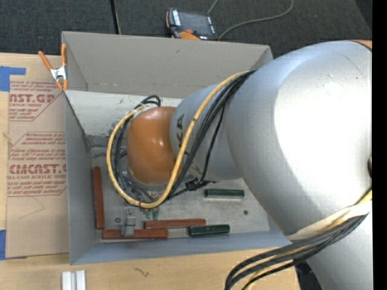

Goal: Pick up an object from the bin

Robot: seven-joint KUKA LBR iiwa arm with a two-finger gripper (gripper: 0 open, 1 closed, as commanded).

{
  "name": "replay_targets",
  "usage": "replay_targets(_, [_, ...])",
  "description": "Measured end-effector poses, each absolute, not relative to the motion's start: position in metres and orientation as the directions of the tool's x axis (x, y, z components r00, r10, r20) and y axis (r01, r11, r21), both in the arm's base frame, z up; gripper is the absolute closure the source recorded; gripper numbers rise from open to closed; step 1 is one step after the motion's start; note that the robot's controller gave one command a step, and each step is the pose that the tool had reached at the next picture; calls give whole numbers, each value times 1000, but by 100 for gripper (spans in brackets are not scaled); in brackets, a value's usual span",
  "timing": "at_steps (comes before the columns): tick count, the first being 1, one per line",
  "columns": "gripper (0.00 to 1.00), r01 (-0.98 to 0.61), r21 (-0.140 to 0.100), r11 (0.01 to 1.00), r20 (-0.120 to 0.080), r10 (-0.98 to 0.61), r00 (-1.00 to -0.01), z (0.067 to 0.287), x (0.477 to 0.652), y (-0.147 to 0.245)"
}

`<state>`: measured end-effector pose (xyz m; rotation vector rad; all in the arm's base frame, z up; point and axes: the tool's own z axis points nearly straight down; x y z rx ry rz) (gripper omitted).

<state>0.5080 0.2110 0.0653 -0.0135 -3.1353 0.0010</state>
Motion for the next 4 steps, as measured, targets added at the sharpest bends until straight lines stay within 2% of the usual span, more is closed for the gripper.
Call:
replay_targets(1, [0,-221,0,975,-7,-221,-975,185,506,168])
replay_targets(2, [0,-233,1,973,8,-233,-973,66,509,161])
replay_targets(3, [0,-531,-1,847,-9,-531,-847,147,542,188])
replay_targets(4, [0,-661,-3,750,-8,-661,-750,205,588,194])
